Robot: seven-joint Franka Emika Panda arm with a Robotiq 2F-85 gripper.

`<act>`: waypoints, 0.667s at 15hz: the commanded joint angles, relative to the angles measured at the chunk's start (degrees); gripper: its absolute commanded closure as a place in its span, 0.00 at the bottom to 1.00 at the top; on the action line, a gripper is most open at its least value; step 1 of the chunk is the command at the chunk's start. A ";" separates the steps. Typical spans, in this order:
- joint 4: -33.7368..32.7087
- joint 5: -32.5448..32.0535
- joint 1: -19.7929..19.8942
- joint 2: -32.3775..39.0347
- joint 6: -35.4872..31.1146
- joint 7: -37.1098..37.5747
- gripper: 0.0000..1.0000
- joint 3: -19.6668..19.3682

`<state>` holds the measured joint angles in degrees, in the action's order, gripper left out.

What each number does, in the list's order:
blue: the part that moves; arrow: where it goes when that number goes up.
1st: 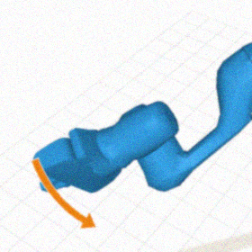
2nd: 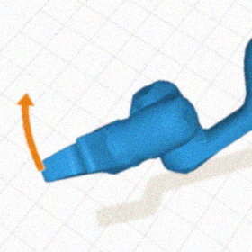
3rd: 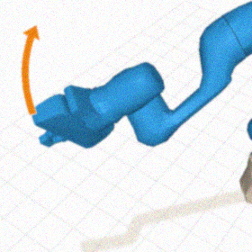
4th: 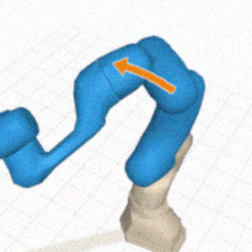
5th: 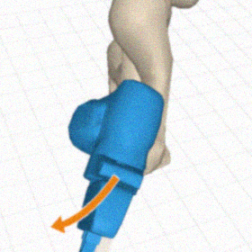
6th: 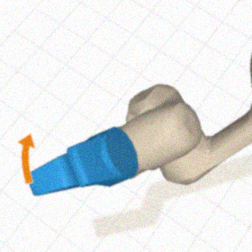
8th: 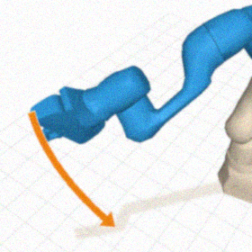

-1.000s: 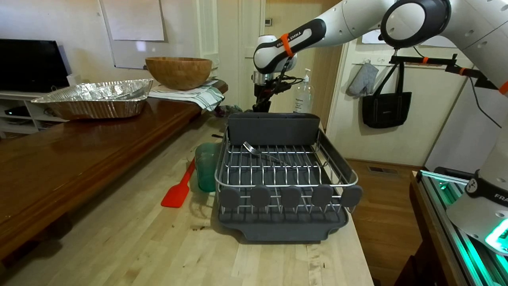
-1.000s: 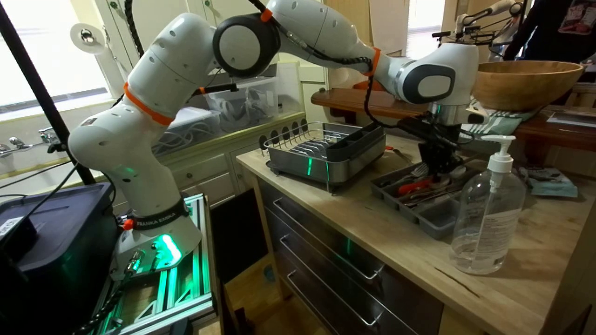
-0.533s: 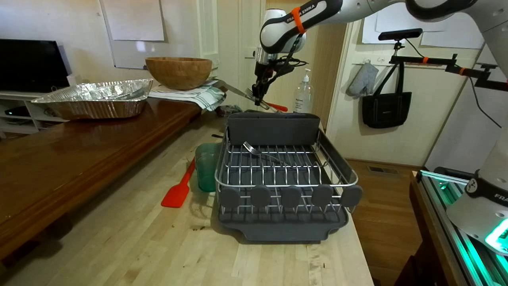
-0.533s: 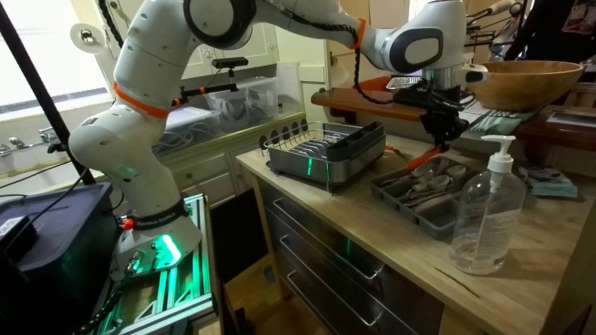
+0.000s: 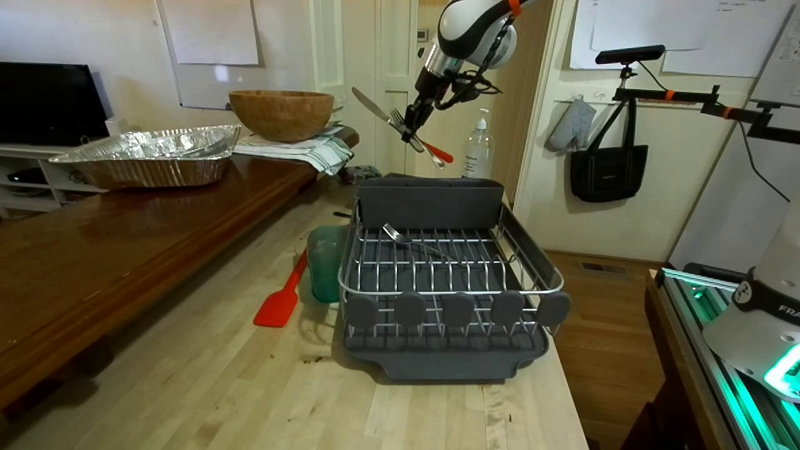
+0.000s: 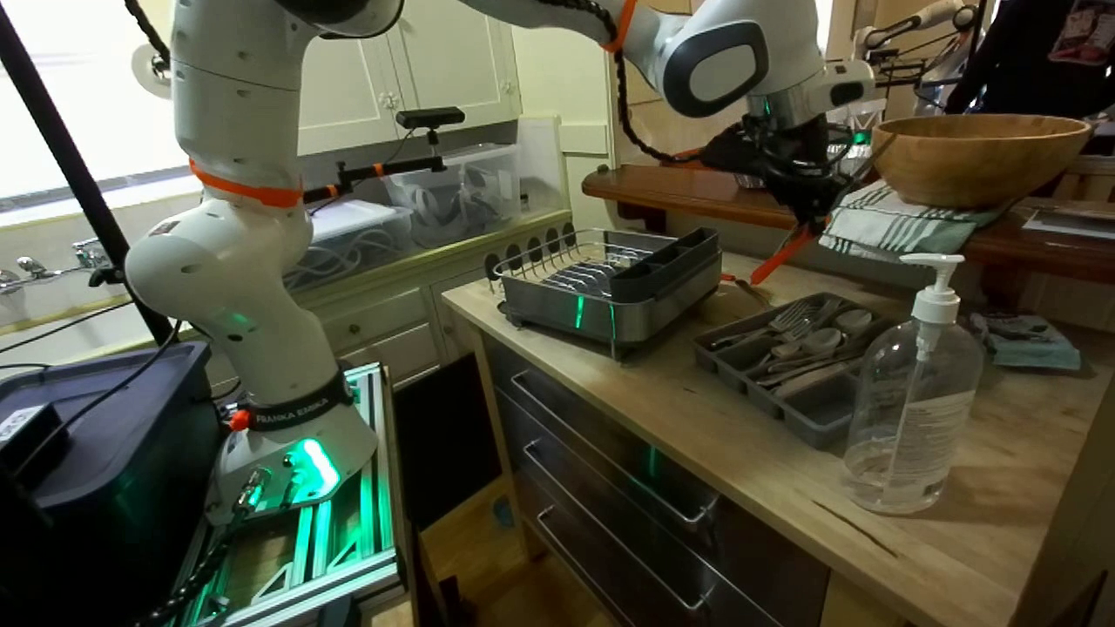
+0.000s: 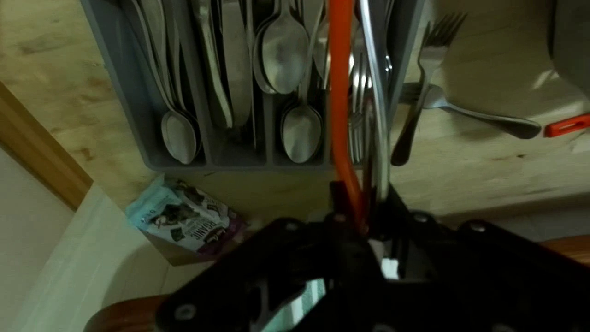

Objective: Place some cutlery on the dishrack.

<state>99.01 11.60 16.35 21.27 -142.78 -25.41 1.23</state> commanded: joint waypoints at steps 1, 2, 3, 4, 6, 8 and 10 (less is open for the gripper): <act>9.68 3.58 -0.64 -9.07 -3.47 -5.05 0.95 2.09; 10.97 4.04 -1.27 -10.55 -3.81 -5.69 0.95 2.32; 12.16 4.56 -1.92 -12.07 -3.89 -6.39 0.95 2.58; 13.66 4.70 -2.87 -13.63 -4.84 -6.47 0.95 2.63; 16.17 5.34 -4.73 -16.45 -6.33 -6.77 0.95 2.61; 19.24 6.43 -6.51 -18.96 -8.58 -6.57 0.95 2.39; 23.35 7.80 -8.44 -21.75 -13.52 -3.57 0.95 1.92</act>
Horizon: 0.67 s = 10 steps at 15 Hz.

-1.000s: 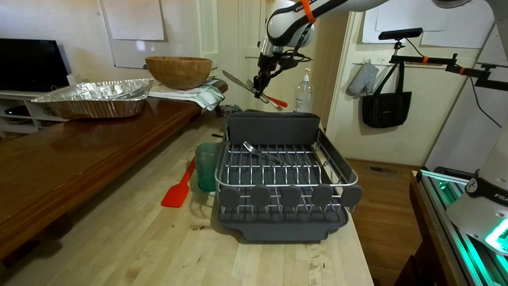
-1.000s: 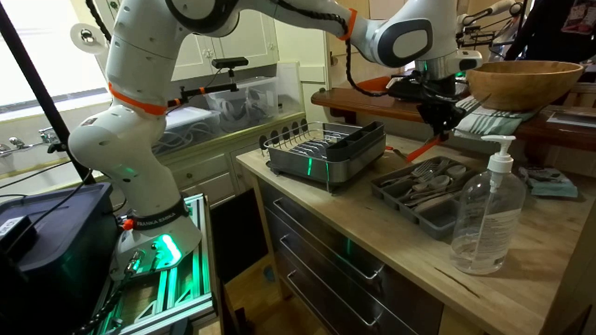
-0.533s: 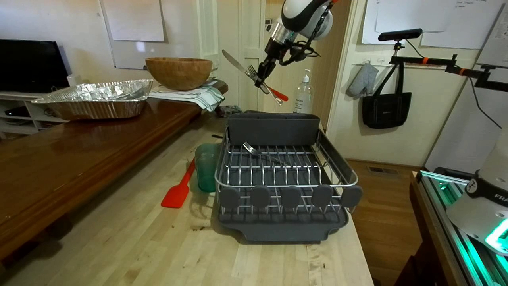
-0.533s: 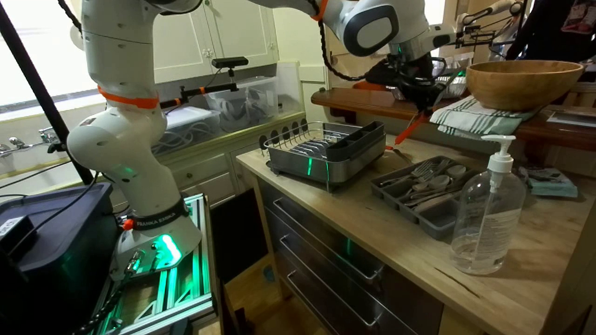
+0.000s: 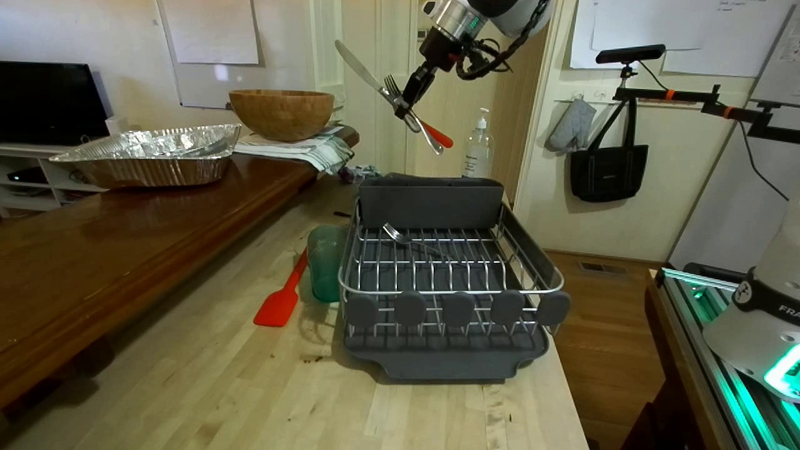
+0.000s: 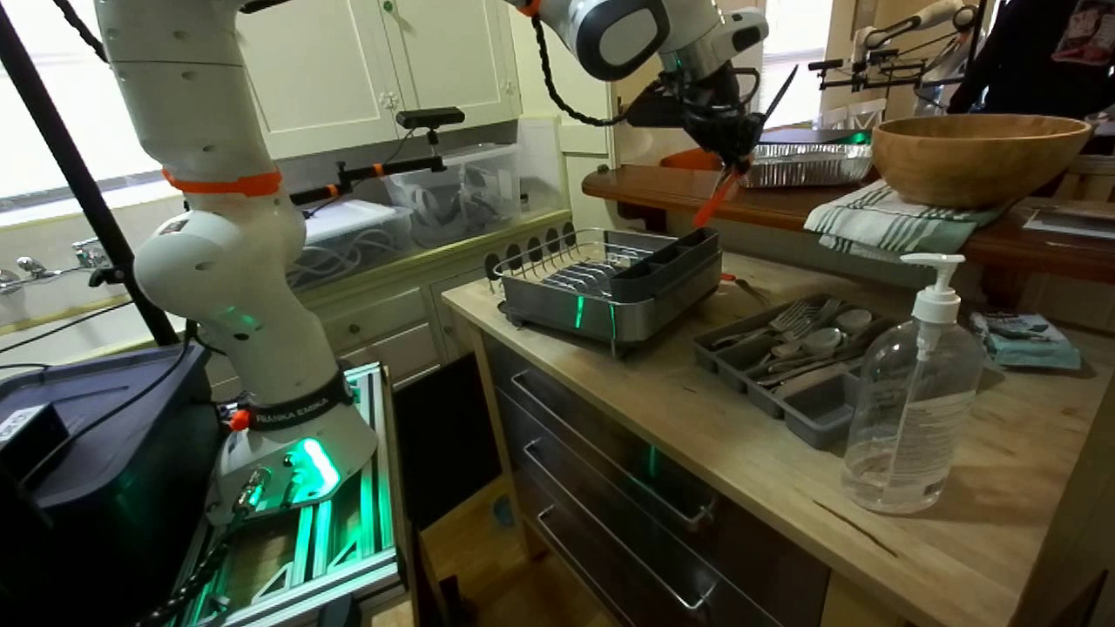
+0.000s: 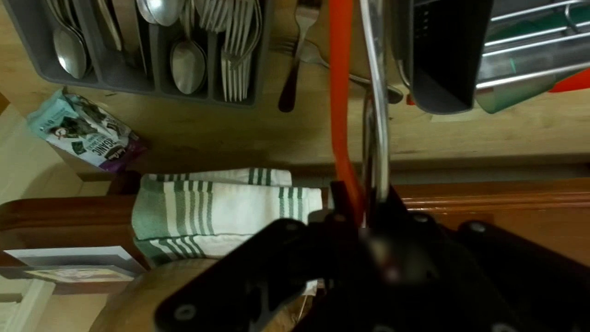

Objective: Place some cutlery on the dishrack.

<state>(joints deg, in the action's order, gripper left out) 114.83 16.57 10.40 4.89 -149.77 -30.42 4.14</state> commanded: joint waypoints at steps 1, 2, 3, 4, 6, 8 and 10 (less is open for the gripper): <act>9.70 2.95 -3.44 -6.73 -10.12 3.35 0.95 -1.19; 11.44 2.24 -4.30 -7.66 -13.38 5.84 0.95 -1.46; 12.82 0.75 -3.04 -8.21 -15.29 7.24 0.95 0.19; 7.84 1.26 -2.73 -4.69 -11.24 4.33 0.95 -0.16; 8.84 1.21 -2.87 -5.24 -11.99 4.62 0.81 0.09; 8.59 1.21 -2.83 -4.93 -11.99 4.58 0.81 -0.04; 8.69 0.03 -2.82 -4.41 -12.92 6.03 0.95 -0.03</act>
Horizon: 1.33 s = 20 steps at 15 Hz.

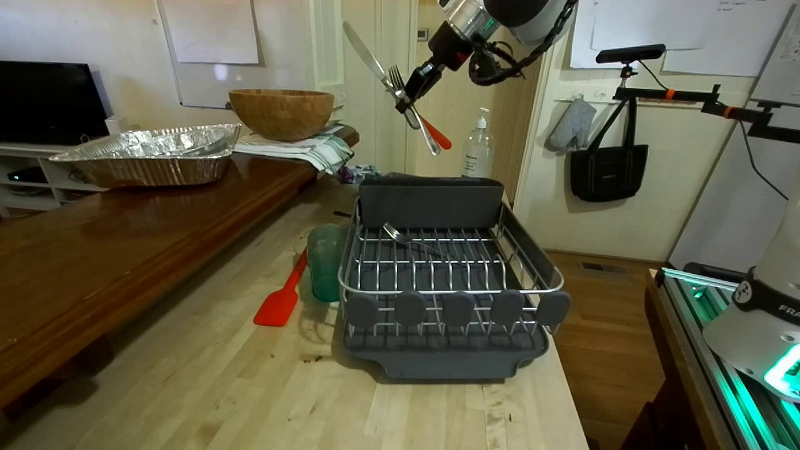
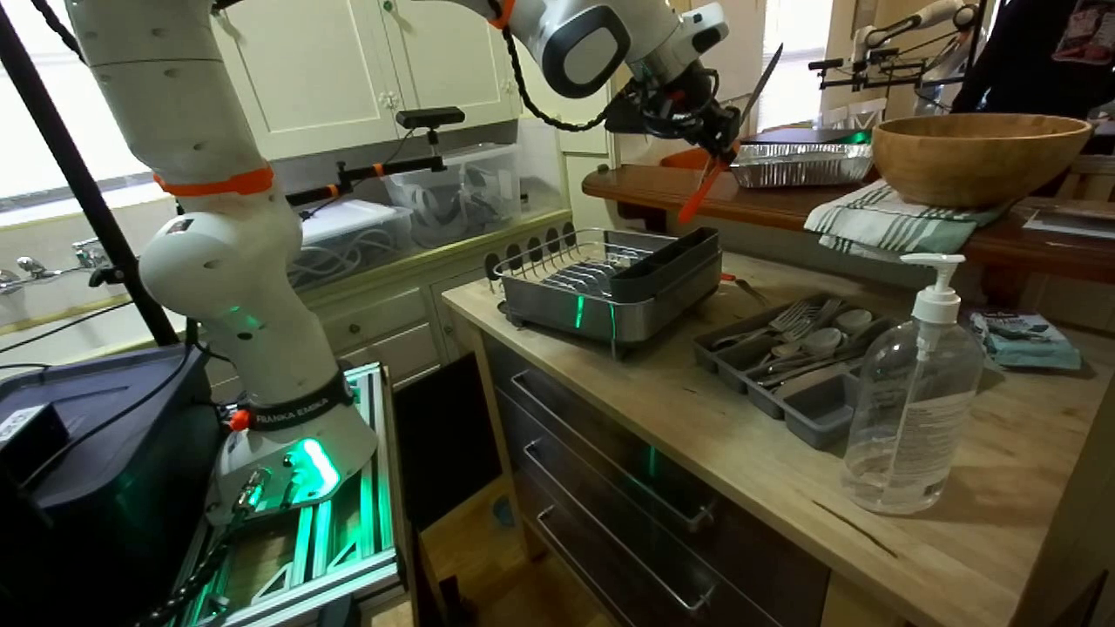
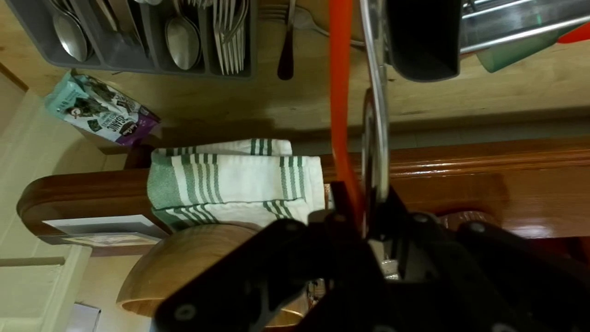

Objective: Place some cutlery on the dishrack.

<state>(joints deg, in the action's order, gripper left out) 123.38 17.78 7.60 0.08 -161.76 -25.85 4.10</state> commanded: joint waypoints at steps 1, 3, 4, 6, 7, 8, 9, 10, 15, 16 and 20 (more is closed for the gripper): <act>0.52 -2.55 -0.19 0.83 -2.36 3.16 0.95 0.16; 0.96 -5.62 -0.35 1.39 -3.73 6.29 0.95 0.24; 0.93 -6.60 -0.43 1.79 -4.10 7.23 0.95 0.19; 0.97 -8.85 -2.52 2.54 -4.80 10.51 0.95 -1.80; 0.99 -10.10 -2.77 2.80 -5.00 12.48 0.95 -2.02; 1.05 -11.96 -3.21 2.95 -5.23 14.83 0.95 -2.43; 1.05 -13.27 -3.60 3.13 -5.41 16.70 0.95 -2.75; 1.05 -14.79 -4.06 3.27 -5.60 18.47 0.95 -3.01; 0.21 -20.59 -4.64 4.77 -5.14 24.97 0.95 -2.17; 0.09 -20.91 -4.95 5.15 -5.17 25.43 0.95 -1.96; 0.10 -26.32 -6.32 6.40 -5.71 29.80 0.95 -2.66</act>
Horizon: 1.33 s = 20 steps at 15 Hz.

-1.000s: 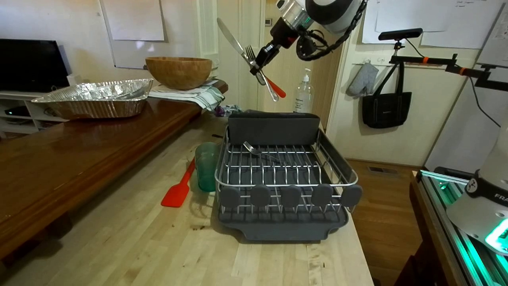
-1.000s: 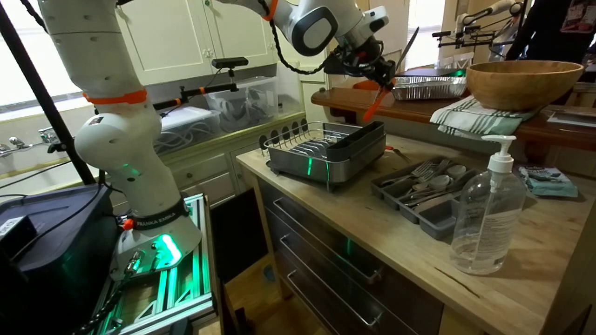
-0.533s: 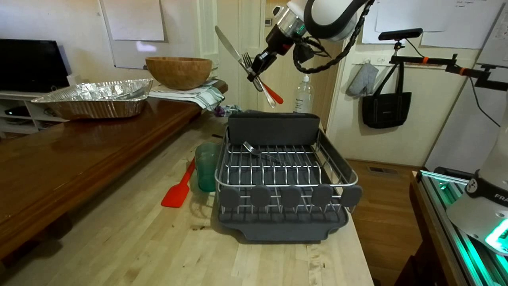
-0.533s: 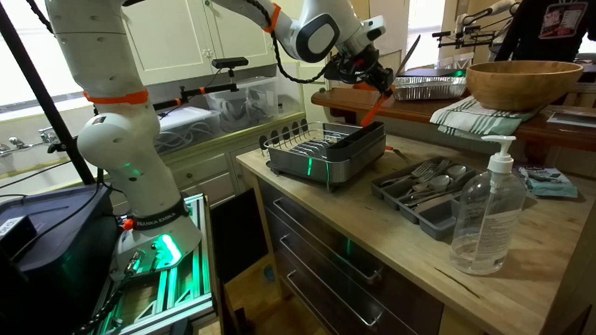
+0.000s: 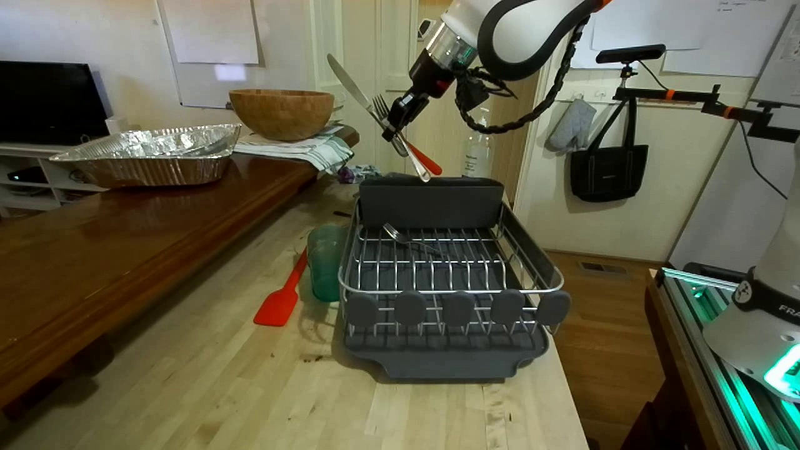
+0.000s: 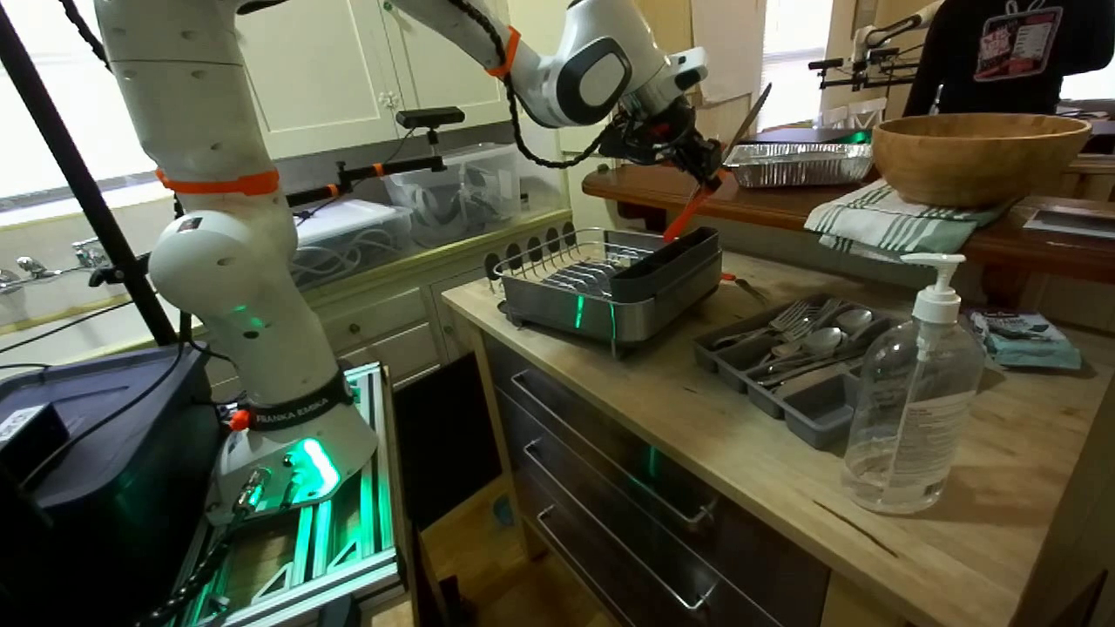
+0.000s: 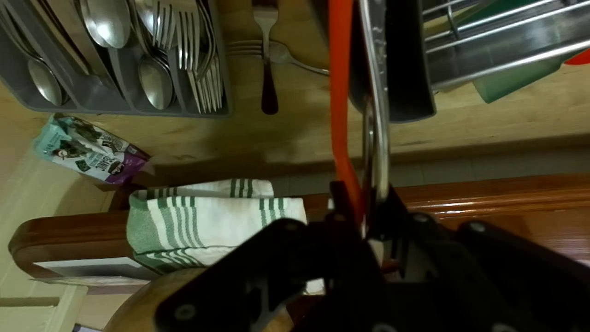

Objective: Place some cutlery on the dishrack.

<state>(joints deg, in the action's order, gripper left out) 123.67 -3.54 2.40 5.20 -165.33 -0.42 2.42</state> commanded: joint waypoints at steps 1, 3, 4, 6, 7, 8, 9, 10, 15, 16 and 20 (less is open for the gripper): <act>-0.13 -7.16 -1.39 1.49 -2.59 5.64 0.95 -1.37; 0.07 -10.23 -1.50 1.72 -3.85 7.54 0.95 -1.90; 0.09 -11.77 -1.54 1.88 -4.61 8.39 0.95 -2.23; -0.09 -13.56 -1.53 2.19 -5.20 9.52 0.95 -2.68; -0.20 -14.11 -1.52 2.45 -5.37 9.74 0.95 -2.80; -0.33 -14.25 -1.48 2.82 -5.32 9.63 0.95 -2.68; -0.32 -14.15 -1.46 3.06 -5.23 9.39 0.95 -2.51; -0.09 -13.13 -1.31 3.39 -5.09 8.51 0.95 -1.93; 2.21 -14.01 -2.07 3.78 -6.29 8.79 0.95 -1.84; 2.82 -14.40 -2.20 3.79 -6.85 8.74 0.95 -2.10; 6.68 -15.19 -1.93 2.54 -9.26 9.41 0.95 -3.44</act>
<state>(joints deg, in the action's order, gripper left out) 126.64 -16.61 0.64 9.37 -171.51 7.04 0.60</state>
